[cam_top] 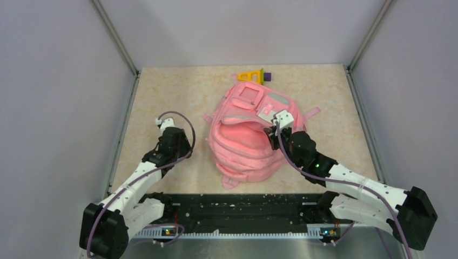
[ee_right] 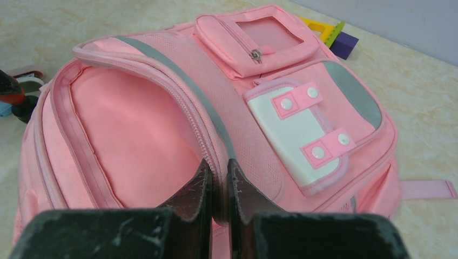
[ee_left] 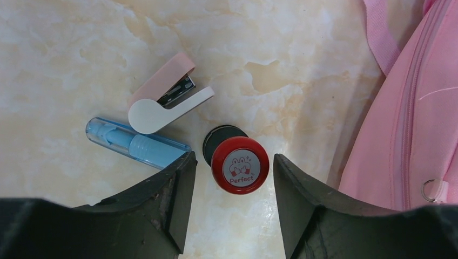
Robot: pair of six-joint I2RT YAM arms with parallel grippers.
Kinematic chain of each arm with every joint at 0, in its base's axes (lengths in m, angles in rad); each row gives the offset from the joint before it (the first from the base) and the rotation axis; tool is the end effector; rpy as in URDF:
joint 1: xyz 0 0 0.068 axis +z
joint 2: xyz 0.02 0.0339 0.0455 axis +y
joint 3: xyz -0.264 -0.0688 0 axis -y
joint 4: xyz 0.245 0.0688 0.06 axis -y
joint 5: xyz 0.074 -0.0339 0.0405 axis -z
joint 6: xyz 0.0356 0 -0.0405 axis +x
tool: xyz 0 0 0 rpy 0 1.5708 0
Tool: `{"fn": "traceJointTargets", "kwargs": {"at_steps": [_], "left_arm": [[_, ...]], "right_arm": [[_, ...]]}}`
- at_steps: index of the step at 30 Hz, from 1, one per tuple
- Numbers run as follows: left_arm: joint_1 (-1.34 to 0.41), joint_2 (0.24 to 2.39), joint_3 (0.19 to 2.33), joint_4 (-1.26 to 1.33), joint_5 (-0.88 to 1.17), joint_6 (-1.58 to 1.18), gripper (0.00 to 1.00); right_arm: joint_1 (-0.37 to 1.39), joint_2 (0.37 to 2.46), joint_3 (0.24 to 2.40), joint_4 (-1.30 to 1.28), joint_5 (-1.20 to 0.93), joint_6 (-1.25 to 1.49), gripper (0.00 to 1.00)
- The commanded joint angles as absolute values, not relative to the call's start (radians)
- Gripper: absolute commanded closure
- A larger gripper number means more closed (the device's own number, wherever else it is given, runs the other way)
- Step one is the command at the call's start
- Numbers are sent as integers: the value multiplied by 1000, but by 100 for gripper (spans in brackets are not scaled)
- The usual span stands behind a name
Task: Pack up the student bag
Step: Pick up the stationery from the center of the board.
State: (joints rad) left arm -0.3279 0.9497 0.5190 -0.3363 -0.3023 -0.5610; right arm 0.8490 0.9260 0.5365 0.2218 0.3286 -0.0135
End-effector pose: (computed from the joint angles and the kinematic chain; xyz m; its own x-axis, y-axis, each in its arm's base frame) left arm 0.1850 -0.0517 0.2055 -0.6119 -0.3283 -0.7196 -0.2611 0.9426 -0.2081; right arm 0.1520 0.1553 0.2690 -0.1035 -0.1369 -0.9852 -0.5017 0.8625 -0.0672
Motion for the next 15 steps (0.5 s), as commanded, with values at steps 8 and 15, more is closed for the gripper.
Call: {"fn": "traceJointTargets", "kwargs": {"at_steps": [8, 15], "left_arm": [[-322, 966, 495, -270, -293, -585, 56], [-322, 916, 498, -286, -301, -572, 79]], "right_arm": [[854, 930, 552, 332, 354, 34, 100], [854, 930, 551, 330, 353, 33, 100]]}}
